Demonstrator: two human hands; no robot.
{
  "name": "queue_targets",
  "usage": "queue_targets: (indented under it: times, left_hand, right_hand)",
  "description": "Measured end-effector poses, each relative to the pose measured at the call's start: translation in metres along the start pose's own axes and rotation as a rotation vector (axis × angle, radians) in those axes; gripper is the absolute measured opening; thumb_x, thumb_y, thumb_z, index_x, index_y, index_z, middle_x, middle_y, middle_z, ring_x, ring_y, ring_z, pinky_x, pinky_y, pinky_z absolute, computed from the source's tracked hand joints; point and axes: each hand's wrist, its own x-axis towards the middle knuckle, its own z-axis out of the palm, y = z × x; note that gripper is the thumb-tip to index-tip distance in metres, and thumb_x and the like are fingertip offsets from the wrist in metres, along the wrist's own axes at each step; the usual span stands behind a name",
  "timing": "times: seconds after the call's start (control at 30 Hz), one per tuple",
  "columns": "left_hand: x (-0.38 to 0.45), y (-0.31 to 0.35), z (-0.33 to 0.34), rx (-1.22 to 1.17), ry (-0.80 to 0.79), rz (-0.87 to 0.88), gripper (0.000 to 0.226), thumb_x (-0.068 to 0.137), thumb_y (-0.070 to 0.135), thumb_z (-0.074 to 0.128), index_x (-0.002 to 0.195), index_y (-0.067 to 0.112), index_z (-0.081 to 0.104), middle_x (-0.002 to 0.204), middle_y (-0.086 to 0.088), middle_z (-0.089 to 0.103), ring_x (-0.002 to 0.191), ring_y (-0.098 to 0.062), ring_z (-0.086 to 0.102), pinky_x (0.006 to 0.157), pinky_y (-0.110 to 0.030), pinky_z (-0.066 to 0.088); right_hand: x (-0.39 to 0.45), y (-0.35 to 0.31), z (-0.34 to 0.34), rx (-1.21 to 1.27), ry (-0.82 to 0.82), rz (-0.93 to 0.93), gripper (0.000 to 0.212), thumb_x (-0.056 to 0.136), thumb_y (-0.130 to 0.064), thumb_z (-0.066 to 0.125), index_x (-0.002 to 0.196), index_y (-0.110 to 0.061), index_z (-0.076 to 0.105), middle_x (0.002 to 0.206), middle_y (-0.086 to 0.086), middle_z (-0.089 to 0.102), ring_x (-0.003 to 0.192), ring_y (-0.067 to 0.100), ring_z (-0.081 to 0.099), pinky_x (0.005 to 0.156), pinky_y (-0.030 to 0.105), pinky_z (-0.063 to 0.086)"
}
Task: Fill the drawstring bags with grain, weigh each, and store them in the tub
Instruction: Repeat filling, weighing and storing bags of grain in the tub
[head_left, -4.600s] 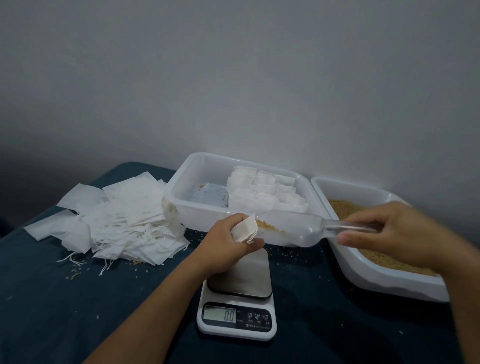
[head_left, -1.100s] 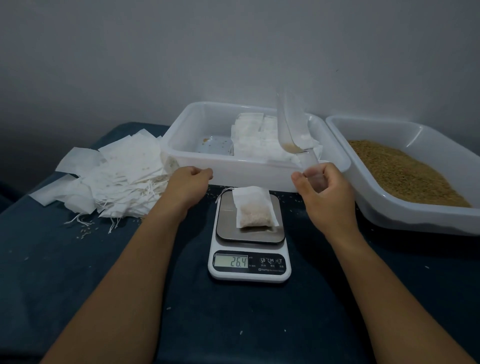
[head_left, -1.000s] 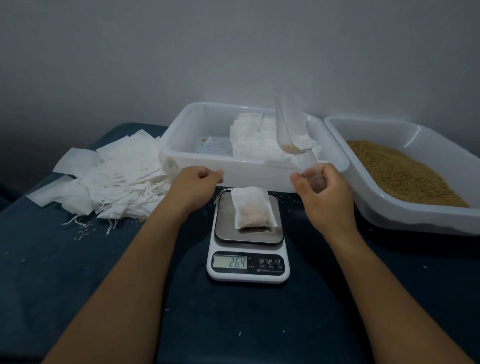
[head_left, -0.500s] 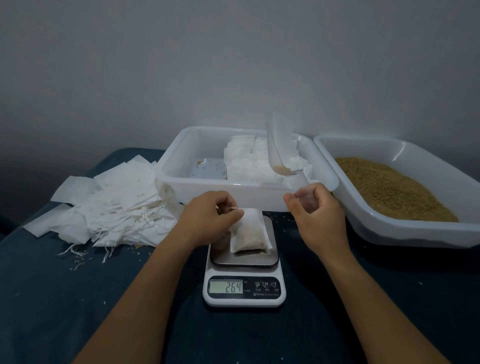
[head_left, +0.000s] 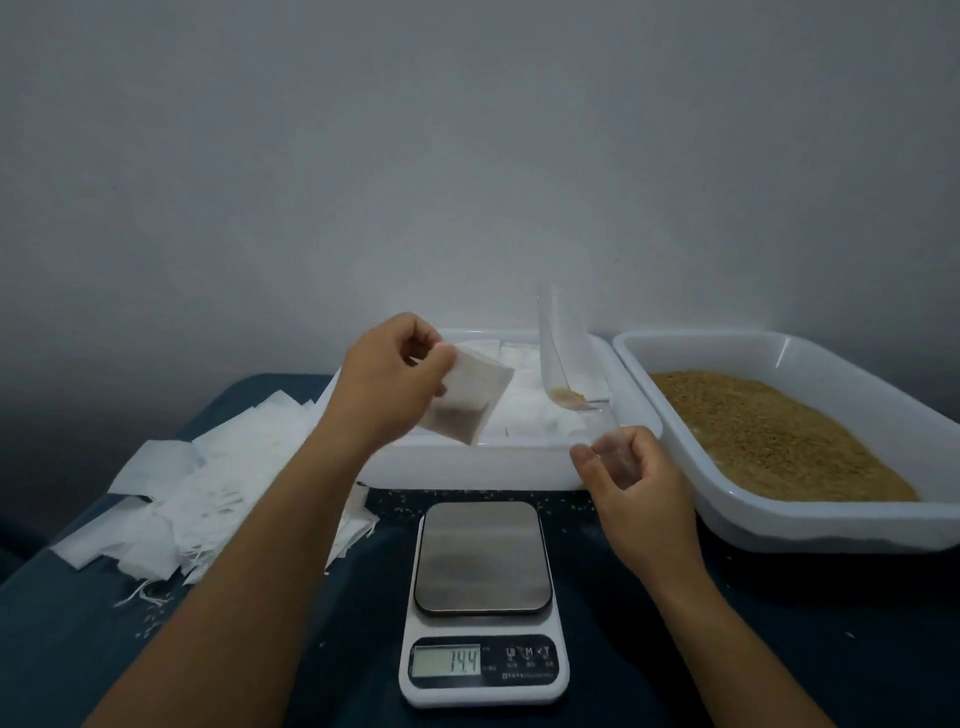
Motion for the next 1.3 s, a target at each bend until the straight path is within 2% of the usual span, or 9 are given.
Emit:
queue_targets:
  times: [0.13, 0.27, 0.43, 0.67, 0.83, 0.93, 1.03, 1.17, 1.3]
  left_hand:
    - [0.030, -0.007, 0.017, 0.090, -0.056, -0.071, 0.010, 0.097, 0.022, 0.063, 0.087, 0.021, 0.063, 0.078, 0.007, 0.073, 0.067, -0.004, 0.073, 0.071, -0.037, 0.063]
    - [0.044, -0.024, 0.044, 0.169, -0.178, -0.168, 0.010, 0.096, 0.019, 0.058, 0.092, 0.014, 0.065, 0.074, 0.004, 0.076, 0.068, -0.005, 0.074, 0.073, -0.034, 0.064]
    - [0.055, -0.039, 0.068, 0.088, -0.249, -0.393, 0.017, 0.092, 0.016, 0.060, 0.089, 0.000, 0.067, 0.083, -0.012, 0.079, 0.060, -0.009, 0.075, 0.062, -0.026, 0.062]
    - [0.061, -0.056, 0.089, 0.187, -0.238, -0.621, 0.014, 0.089, 0.014, 0.058, 0.095, 0.003, 0.064, 0.060, -0.007, 0.073, 0.040, -0.012, 0.062, 0.045, -0.017, 0.047]
    - [0.067, -0.061, 0.085, 0.477, -0.271, -0.521, 0.010, 0.084, 0.013, 0.056, 0.090, 0.008, 0.061, 0.068, -0.006, 0.073, 0.067, -0.022, 0.069, 0.078, -0.032, 0.061]
    - [0.068, -0.066, 0.077, 0.497, -0.265, -0.478, 0.026, 0.085, 0.016, 0.057, 0.109, 0.009, 0.062, 0.093, -0.005, 0.071, 0.084, -0.024, 0.068, 0.076, -0.033, 0.055]
    - [0.056, -0.061, 0.064, 0.366, -0.030, -0.328, 0.033, 0.091, 0.027, 0.063, 0.123, 0.024, 0.055, 0.112, 0.001, 0.061, 0.088, -0.016, 0.061, 0.071, -0.031, 0.044]
    - [0.001, -0.049, 0.047, 0.112, 0.222, -0.130, 0.021, 0.092, 0.031, 0.066, 0.108, 0.039, 0.055, 0.091, 0.009, 0.061, 0.080, -0.005, 0.060, 0.068, -0.026, 0.046]
    - [-0.067, -0.068, 0.035, 0.089, 0.076, -0.235, 0.013, 0.093, 0.034, 0.068, 0.095, 0.041, 0.057, 0.074, 0.008, 0.061, 0.070, -0.002, 0.060, 0.061, -0.021, 0.041]
  right_hand:
    - [0.000, -0.002, -0.002, 0.017, 0.016, -0.002, 0.022, 0.090, -0.050, 0.075, 0.086, -0.034, 0.061, 0.085, -0.018, 0.070, 0.079, -0.001, 0.067, 0.065, 0.022, 0.046]
    - [0.001, -0.003, -0.004, 0.035, 0.019, 0.012, 0.019, 0.091, -0.049, 0.075, 0.087, -0.038, 0.060, 0.083, -0.016, 0.071, 0.077, 0.000, 0.068, 0.065, 0.022, 0.047]
    - [0.001, -0.003, -0.005, 0.049, 0.017, 0.017, 0.021, 0.091, -0.048, 0.075, 0.086, -0.034, 0.061, 0.079, -0.016, 0.070, 0.074, 0.000, 0.067, 0.065, 0.020, 0.047]
    - [0.002, -0.005, -0.006, 0.047, 0.024, 0.015, 0.023, 0.091, -0.046, 0.076, 0.084, -0.030, 0.061, 0.077, -0.016, 0.068, 0.073, 0.001, 0.066, 0.061, 0.009, 0.046]
    - [0.003, -0.004, -0.008, 0.025, 0.014, 0.039, 0.022, 0.089, -0.050, 0.076, 0.094, -0.034, 0.061, 0.091, -0.026, 0.069, 0.081, -0.004, 0.067, 0.063, 0.016, 0.048]
    - [0.005, -0.004, -0.010, -0.007, -0.017, 0.066, 0.027, 0.087, -0.054, 0.075, 0.104, -0.043, 0.057, 0.097, -0.032, 0.067, 0.086, -0.010, 0.065, 0.063, 0.018, 0.048]
    - [0.006, -0.003, -0.011, -0.042, -0.027, 0.083, 0.025, 0.089, -0.056, 0.071, 0.106, -0.048, 0.054, 0.090, -0.017, 0.068, 0.085, -0.013, 0.063, 0.062, 0.021, 0.046]
    - [0.008, -0.007, -0.021, -0.132, -0.004, 0.056, 0.031, 0.096, -0.054, 0.063, 0.121, -0.038, 0.057, 0.107, -0.017, 0.064, 0.090, -0.004, 0.063, 0.069, 0.023, 0.048]
    - [0.021, -0.014, -0.042, -0.362, 0.085, -0.058, 0.043, 0.104, -0.039, 0.056, 0.140, -0.016, 0.055, 0.118, 0.002, 0.060, 0.101, 0.022, 0.059, 0.082, 0.039, 0.049]
